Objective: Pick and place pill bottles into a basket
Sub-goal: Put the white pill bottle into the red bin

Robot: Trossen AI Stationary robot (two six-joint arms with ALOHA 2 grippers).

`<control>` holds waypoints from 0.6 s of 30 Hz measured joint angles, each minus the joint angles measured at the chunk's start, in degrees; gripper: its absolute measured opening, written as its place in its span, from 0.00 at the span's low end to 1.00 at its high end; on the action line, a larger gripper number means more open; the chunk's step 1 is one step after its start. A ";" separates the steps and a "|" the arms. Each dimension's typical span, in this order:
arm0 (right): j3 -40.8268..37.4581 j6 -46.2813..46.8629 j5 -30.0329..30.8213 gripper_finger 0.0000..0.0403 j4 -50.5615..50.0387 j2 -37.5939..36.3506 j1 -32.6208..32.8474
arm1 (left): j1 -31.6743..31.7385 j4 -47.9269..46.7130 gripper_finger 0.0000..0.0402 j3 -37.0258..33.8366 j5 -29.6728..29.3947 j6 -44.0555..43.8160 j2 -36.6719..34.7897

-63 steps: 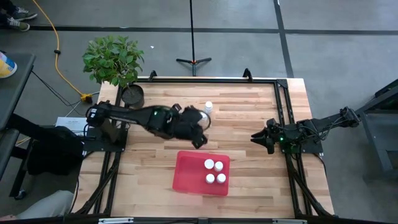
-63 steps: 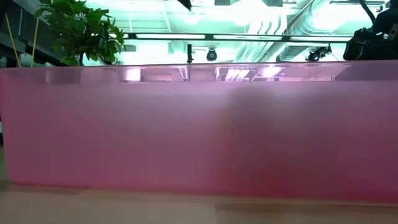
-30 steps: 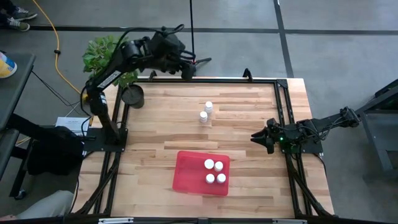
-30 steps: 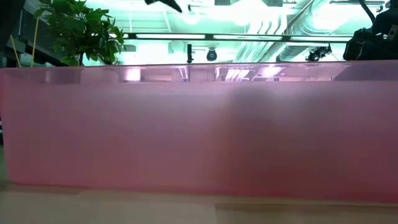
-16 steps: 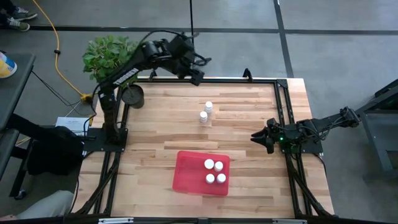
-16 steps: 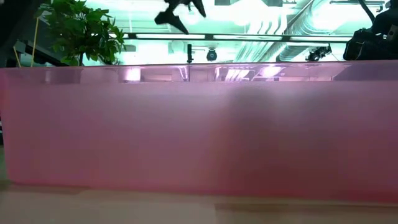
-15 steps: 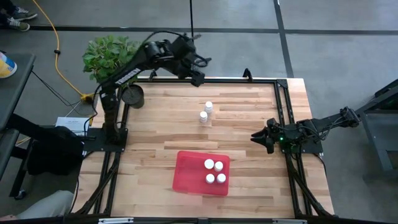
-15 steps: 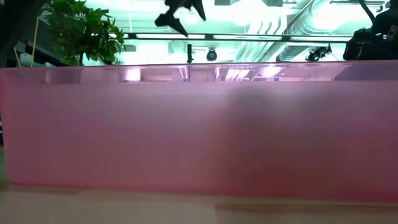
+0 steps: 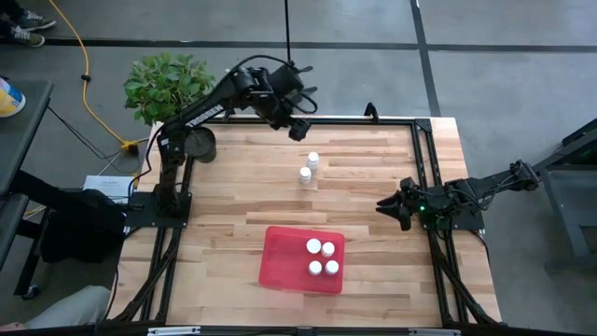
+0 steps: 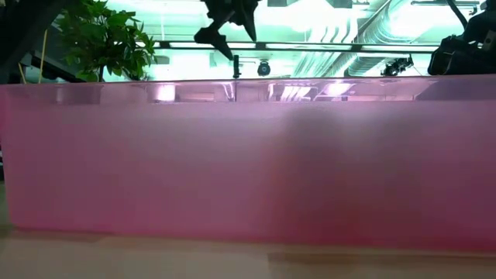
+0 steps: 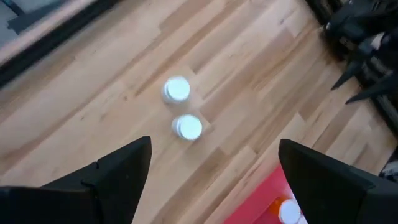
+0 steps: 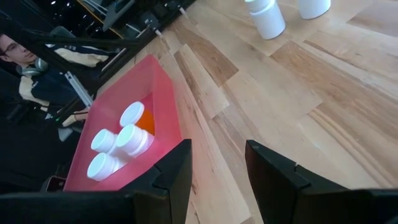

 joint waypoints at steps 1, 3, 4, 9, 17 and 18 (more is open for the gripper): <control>0.00 0.00 0.30 0.35 -0.01 0.00 0.00 | -0.02 -0.63 0.95 -0.06 0.00 0.00 0.13; 0.00 -0.02 0.87 0.35 -0.01 0.00 0.01 | -0.69 -0.89 0.95 0.06 -0.67 -0.01 0.95; 0.00 -0.01 1.11 0.35 -0.01 0.00 0.01 | -0.85 -1.03 0.95 0.07 -1.17 0.00 1.34; 0.00 0.04 1.43 0.35 0.01 0.26 0.00 | -2.34 -2.17 0.95 0.00 -4.04 0.00 4.34; 0.00 0.15 0.99 0.35 0.01 0.31 -0.01 | -5.01 -1.80 0.95 -0.02 -6.23 0.00 8.99; 0.00 0.15 0.99 0.35 0.01 0.31 -0.01 | -5.27 -1.76 0.95 -0.02 -6.23 -0.02 9.33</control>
